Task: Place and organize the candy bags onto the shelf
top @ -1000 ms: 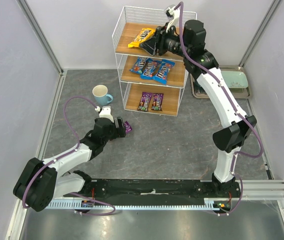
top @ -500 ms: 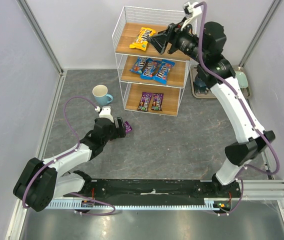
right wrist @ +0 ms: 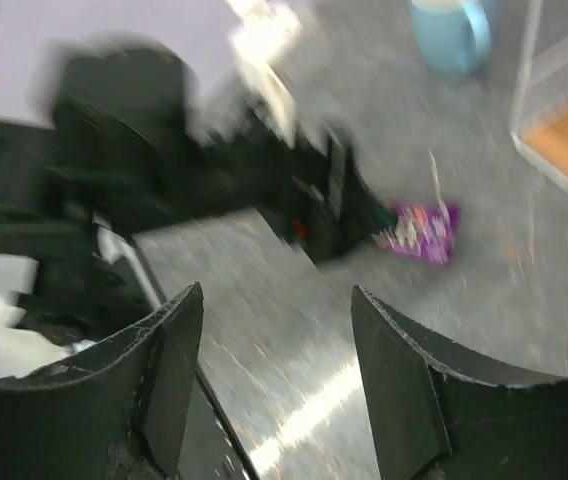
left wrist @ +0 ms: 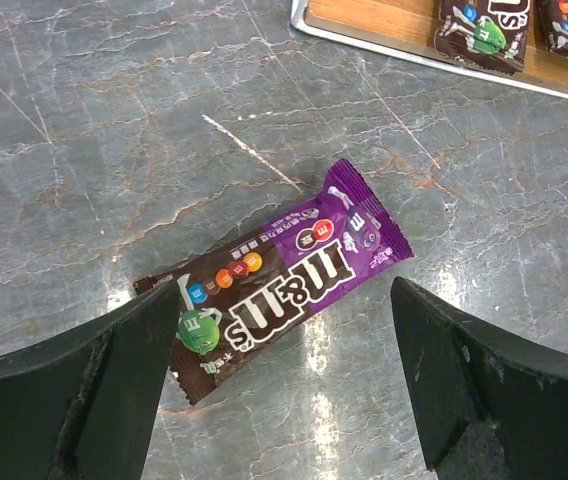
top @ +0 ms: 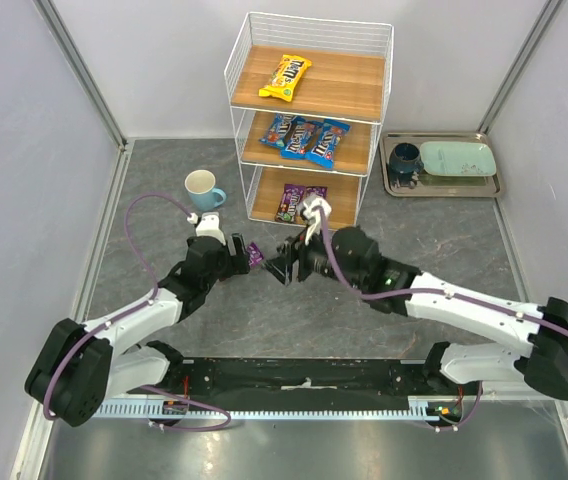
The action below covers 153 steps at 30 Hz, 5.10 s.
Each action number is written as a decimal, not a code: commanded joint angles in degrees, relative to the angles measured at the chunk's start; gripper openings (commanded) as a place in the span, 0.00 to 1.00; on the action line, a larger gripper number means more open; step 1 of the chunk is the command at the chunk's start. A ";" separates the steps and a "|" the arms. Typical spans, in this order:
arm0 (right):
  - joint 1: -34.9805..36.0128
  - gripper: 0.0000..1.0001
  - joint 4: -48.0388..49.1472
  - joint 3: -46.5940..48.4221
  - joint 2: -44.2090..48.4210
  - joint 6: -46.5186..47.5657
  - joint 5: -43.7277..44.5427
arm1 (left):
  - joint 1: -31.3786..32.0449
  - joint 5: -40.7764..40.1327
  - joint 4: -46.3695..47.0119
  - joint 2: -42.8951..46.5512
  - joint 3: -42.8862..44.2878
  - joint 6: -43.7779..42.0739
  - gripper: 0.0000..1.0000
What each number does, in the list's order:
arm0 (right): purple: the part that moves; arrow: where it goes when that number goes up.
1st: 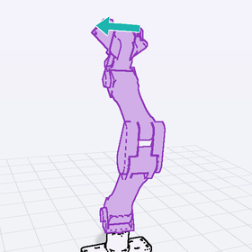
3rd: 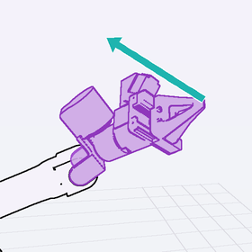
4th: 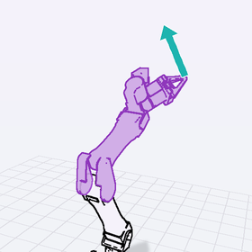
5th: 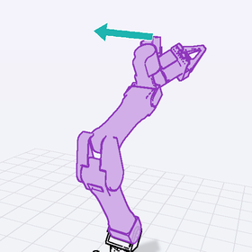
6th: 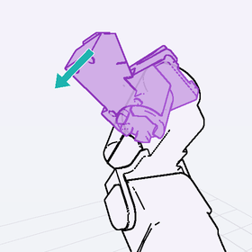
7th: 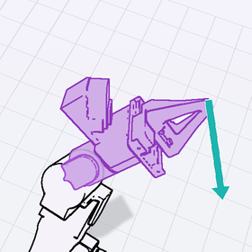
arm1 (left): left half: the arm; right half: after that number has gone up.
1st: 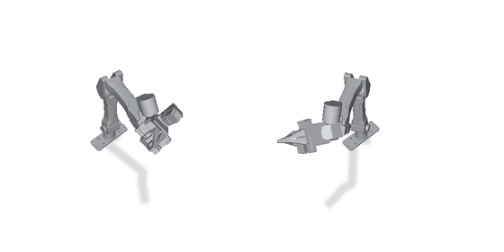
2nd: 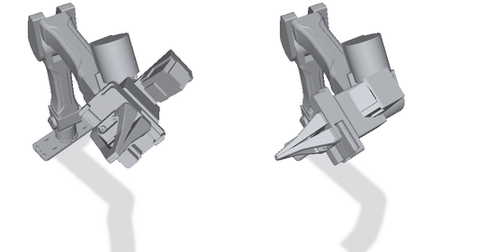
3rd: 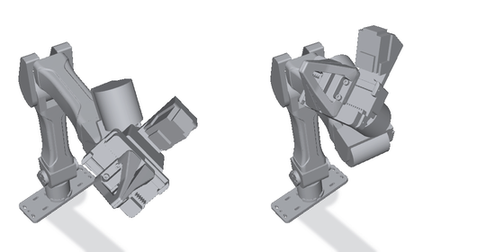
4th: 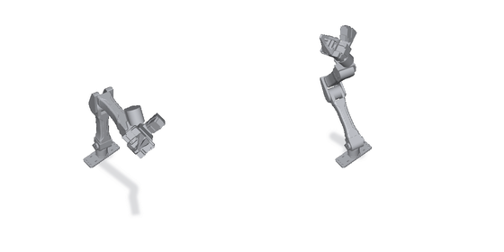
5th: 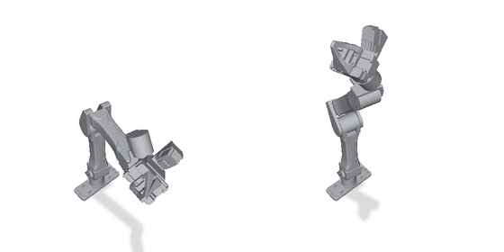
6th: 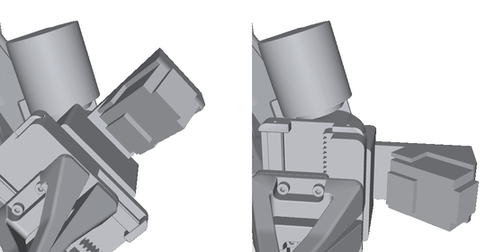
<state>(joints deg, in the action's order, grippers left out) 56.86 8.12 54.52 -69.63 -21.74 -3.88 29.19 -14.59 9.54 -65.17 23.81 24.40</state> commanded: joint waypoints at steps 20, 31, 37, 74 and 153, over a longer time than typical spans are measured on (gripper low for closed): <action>-10.72 0.73 24.22 -0.75 -34.78 -17.82 1.07 | -1.06 -4.48 2.24 5.75 -2.46 2.32 0.92; -11.42 0.65 24.75 4.89 -43.22 -18.08 -3.41 | -1.24 -4.22 2.24 5.84 -2.46 2.14 0.92; -11.42 0.60 23.09 7.79 -47.00 -17.55 -5.35 | -1.24 -3.96 2.24 5.40 -2.37 2.05 0.92; 21.33 0.46 -4.15 -19.72 -13.87 -59.91 49.40 | -1.68 -3.08 2.41 5.05 -2.46 2.23 0.92; 8.34 0.00 -5.92 -3.37 -27.66 -1.46 -2.10 | -1.86 -2.29 2.76 4.35 -2.28 2.05 0.92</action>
<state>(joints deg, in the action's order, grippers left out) 62.52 0.01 47.64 -94.76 -21.82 -5.23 27.70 -16.36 9.58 -60.71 21.56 25.50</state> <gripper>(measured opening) 0.007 0.922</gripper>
